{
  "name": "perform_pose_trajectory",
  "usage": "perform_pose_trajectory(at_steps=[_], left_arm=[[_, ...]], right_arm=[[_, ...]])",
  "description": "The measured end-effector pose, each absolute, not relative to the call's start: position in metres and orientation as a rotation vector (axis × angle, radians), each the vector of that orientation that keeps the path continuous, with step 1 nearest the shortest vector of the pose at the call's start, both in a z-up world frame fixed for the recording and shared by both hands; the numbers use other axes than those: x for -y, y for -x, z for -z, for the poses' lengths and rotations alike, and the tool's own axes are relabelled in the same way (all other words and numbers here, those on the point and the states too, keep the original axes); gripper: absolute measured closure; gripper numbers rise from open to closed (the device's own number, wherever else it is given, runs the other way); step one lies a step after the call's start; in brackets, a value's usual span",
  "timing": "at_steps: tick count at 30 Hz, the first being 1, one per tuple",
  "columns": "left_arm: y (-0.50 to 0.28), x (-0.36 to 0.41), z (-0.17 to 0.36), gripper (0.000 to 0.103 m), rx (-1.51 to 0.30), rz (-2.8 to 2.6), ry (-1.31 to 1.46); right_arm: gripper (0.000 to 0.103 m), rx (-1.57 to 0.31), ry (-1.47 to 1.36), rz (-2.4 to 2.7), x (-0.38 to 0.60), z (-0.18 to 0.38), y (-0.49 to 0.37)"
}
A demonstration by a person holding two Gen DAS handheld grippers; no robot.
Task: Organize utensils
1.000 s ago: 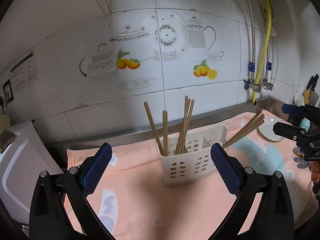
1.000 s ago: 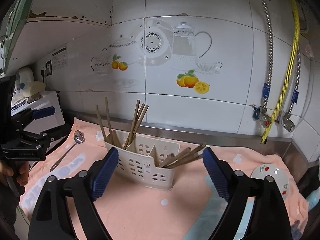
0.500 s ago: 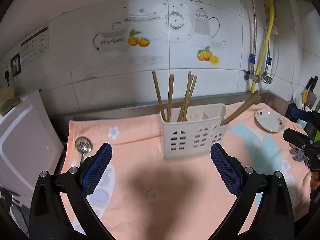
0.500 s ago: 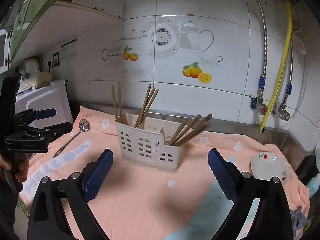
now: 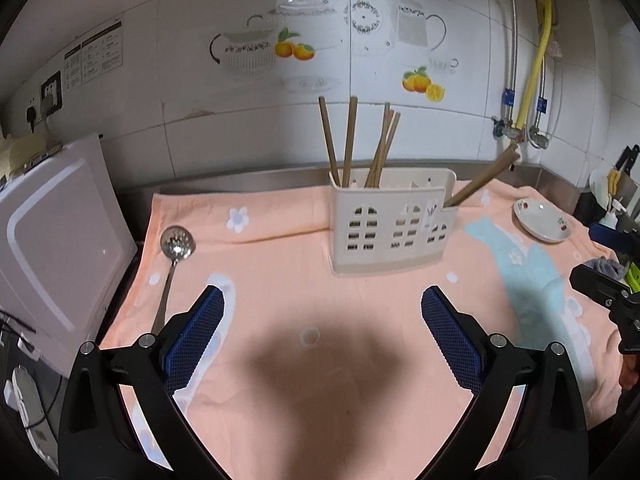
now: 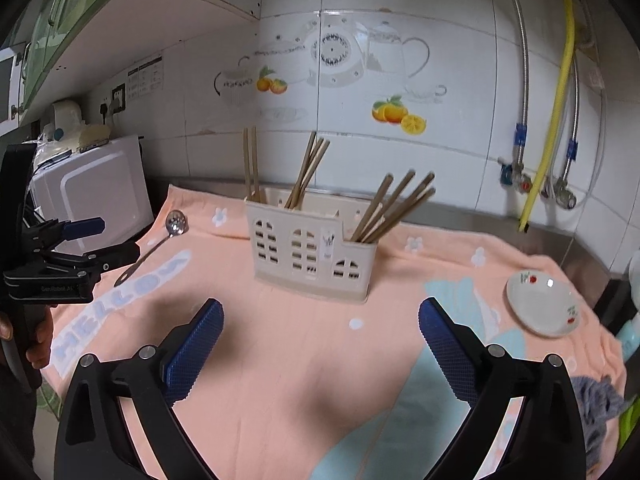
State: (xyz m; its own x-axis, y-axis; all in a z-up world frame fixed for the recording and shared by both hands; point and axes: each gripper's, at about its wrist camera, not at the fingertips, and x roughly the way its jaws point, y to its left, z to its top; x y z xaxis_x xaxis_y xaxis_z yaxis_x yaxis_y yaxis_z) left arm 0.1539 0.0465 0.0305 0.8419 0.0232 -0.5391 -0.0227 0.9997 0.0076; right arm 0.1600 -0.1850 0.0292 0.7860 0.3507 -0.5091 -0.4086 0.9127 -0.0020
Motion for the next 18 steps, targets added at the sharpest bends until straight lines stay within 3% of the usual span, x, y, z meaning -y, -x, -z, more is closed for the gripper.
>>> perform_pose_trajectory(at_steps=[18], left_arm=[[-0.139,-0.038,-0.006,0.005,-0.645,-0.074,-0.042]], right_arm=[[0.008,-0.607,0.092,-0.381,0.192,-0.002,-0.154]])
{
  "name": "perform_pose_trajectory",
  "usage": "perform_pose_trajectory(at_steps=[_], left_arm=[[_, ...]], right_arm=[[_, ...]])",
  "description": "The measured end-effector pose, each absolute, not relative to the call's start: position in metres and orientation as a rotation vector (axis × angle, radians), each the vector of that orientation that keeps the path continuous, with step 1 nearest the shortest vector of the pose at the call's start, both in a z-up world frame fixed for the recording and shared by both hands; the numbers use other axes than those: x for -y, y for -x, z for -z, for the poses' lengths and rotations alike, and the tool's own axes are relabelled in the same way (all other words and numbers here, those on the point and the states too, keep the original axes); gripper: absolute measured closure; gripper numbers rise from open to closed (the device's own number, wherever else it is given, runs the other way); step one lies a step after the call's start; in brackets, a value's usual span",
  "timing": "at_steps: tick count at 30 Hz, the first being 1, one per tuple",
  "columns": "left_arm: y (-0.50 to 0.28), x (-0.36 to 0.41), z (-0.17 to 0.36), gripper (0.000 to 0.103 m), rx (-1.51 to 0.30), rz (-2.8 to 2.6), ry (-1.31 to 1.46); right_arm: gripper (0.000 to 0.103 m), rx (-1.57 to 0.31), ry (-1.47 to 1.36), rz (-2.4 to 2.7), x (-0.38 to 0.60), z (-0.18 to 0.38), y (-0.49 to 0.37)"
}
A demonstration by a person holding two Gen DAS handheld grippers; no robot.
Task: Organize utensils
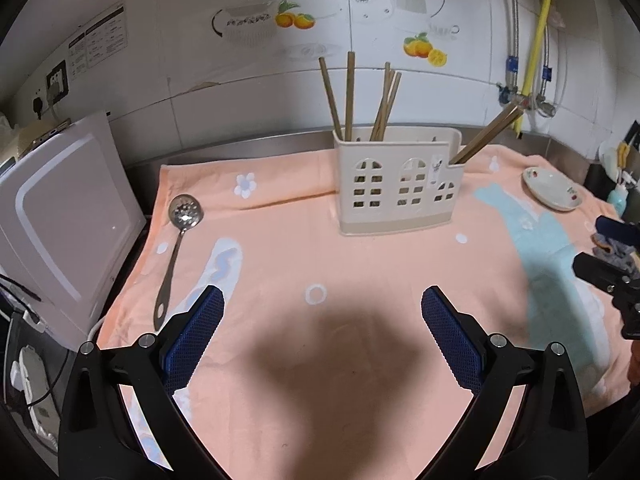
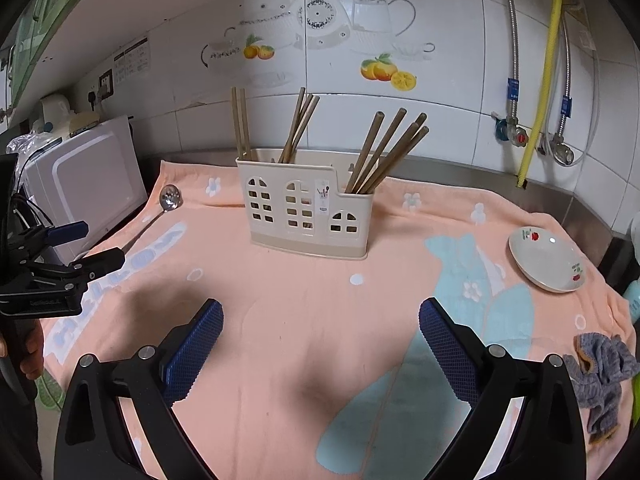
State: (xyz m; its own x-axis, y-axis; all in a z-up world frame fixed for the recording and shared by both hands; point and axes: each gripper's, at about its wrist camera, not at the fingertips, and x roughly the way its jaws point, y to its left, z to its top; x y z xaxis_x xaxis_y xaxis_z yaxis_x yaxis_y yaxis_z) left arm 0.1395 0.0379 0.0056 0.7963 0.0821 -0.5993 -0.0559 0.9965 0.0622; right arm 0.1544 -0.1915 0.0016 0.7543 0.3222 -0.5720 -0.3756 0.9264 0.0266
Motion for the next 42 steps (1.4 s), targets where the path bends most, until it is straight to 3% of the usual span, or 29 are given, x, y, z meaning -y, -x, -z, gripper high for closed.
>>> perform_pose_trajectory(at_steps=[42], left_arm=[[-0.143,-0.043,0.014,0.005,-0.719,-0.085,-0.015]], right_arm=[[0.007,-0.652,0.098,-0.391,0.182,0.012,-0.157]])
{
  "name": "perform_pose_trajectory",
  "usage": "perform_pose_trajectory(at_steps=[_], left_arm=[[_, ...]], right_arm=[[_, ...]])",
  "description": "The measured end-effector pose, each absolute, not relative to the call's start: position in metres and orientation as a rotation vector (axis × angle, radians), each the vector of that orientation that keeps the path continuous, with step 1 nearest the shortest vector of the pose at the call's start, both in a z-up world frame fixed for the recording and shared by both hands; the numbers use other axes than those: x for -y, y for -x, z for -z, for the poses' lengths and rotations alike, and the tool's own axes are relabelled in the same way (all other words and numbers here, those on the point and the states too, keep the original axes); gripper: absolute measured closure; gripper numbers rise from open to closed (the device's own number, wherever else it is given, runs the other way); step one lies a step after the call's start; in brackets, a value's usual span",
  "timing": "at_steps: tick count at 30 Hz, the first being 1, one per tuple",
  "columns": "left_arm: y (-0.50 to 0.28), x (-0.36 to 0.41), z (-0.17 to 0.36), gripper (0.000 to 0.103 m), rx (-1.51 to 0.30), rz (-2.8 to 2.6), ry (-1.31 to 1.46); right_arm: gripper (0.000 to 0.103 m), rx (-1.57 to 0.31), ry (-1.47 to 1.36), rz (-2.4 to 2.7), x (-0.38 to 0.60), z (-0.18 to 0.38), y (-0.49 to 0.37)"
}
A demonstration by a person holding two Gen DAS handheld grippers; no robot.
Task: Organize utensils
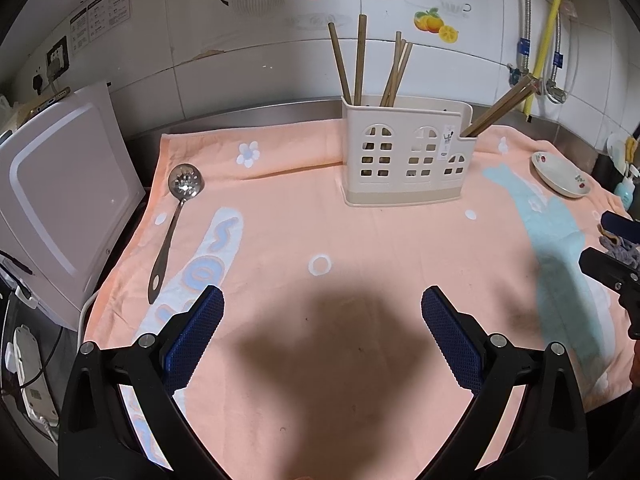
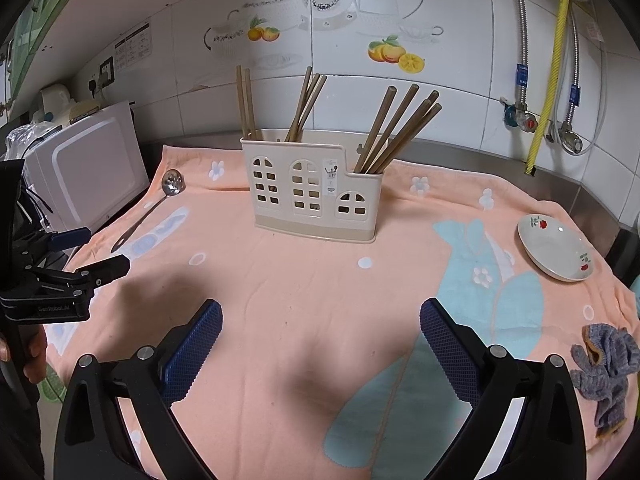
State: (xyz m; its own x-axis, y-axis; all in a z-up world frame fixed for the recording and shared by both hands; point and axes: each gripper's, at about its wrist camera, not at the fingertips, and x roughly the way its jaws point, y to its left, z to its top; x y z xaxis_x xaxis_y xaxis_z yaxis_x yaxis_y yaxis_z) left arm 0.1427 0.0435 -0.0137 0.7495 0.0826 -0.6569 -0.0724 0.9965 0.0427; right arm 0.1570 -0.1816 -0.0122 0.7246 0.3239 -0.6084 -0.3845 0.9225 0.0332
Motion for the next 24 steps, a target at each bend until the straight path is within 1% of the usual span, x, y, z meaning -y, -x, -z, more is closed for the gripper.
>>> perform_pose_trajectory(at_steps=[24], left_arm=[[-0.134,-0.040,0.011,0.005,-0.708,-0.058,-0.012]], right_arm=[[0.007,-0.698,0.095,-0.410,0.181,0.023,-0.161]])
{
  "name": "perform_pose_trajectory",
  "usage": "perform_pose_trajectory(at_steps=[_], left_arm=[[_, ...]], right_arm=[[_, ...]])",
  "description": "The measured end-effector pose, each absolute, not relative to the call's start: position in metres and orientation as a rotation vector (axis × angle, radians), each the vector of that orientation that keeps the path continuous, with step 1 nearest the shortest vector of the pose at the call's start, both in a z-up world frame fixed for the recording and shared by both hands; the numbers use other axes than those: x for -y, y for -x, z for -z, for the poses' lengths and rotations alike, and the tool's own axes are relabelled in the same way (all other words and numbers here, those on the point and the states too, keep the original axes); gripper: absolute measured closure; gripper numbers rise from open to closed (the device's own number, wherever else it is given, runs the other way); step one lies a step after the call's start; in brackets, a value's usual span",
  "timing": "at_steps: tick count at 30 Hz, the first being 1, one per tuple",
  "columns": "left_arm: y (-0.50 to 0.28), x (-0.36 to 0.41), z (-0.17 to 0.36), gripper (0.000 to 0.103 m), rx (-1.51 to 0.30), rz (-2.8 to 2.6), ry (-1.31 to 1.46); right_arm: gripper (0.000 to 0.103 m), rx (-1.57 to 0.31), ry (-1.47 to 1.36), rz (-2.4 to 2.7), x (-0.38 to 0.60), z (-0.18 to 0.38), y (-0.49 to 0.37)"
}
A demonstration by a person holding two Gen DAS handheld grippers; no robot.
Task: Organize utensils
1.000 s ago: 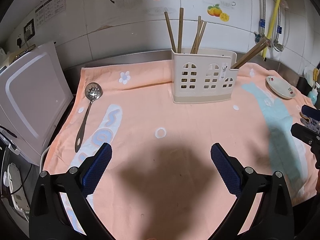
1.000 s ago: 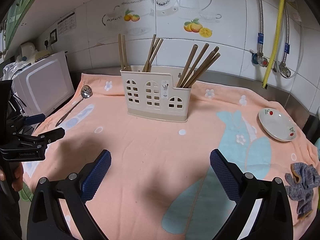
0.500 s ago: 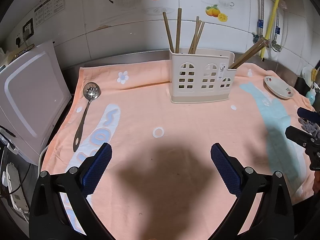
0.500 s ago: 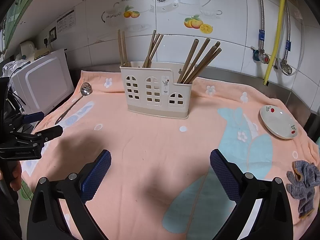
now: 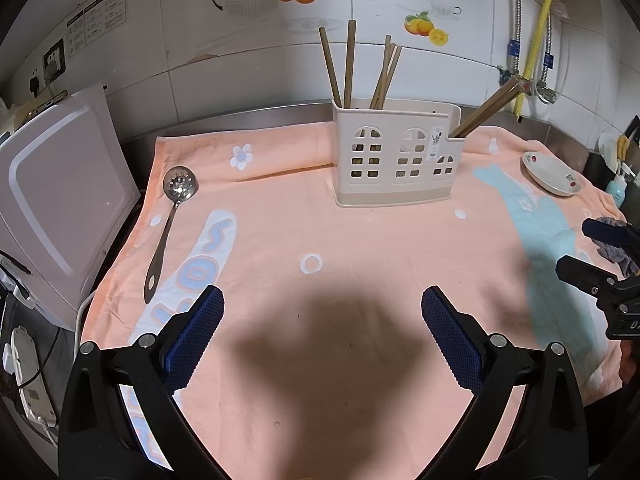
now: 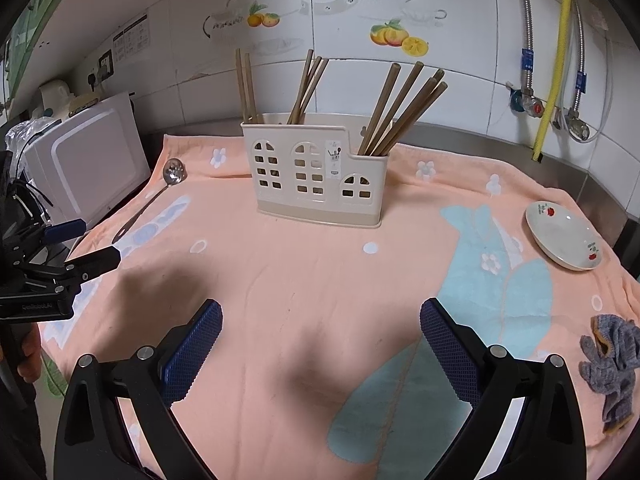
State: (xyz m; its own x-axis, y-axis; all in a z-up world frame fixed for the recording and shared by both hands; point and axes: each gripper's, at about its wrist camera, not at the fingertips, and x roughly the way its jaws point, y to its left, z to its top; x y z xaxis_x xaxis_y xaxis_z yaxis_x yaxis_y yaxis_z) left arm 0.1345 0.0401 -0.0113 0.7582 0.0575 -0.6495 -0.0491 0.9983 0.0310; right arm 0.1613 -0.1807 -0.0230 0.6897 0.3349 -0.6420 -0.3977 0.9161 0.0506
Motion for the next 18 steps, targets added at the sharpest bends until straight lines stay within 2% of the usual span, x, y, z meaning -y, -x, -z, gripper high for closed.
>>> perform_pose_trajectory(at_steps=[18], left_arm=[[-0.1358,-0.0407,0.0158,0.005,-0.720,-0.056,-0.013]], right_arm=[[0.007,-0.700,0.111,-0.379,0.1797,0.0268,-0.1627]])
